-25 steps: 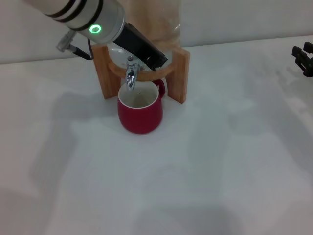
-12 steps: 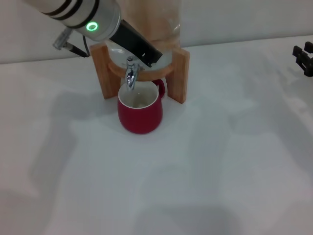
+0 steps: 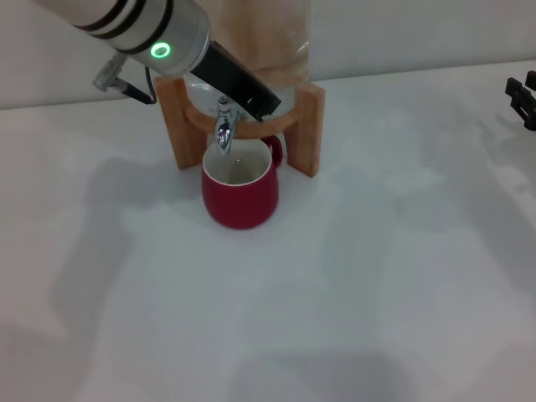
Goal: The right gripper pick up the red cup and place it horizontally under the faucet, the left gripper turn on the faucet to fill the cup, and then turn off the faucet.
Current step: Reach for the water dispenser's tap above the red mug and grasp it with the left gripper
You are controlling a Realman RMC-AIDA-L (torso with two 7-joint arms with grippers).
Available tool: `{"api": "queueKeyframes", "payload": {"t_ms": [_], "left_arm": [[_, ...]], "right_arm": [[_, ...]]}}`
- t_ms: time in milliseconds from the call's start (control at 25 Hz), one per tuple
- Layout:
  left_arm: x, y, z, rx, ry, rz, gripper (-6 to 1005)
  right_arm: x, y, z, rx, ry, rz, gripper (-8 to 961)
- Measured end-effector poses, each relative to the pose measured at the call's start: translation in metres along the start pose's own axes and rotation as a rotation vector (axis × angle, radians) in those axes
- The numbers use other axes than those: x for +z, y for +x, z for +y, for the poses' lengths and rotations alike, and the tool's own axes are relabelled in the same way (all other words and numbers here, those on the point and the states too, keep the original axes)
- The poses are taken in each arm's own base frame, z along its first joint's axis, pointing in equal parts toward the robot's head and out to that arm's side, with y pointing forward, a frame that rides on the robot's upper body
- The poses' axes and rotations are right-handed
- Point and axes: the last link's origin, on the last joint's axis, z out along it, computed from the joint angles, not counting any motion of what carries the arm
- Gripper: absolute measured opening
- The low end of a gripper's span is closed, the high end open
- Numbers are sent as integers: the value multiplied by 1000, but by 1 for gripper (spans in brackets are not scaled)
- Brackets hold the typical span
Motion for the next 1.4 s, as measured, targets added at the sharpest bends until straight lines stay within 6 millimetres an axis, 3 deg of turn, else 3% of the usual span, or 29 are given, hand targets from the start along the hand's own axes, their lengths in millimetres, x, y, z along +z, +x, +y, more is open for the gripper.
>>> {"api": "queueKeyframes", "payload": {"t_ms": [800,1400], "left_arm": [[-3,2,-6,-10,46,24,42],[-5,-4,3,-9,29,12,41]], "right_arm": [[2,2,0,6,-3,10,305],[2,2,-1,7,-1,10,305]]}}
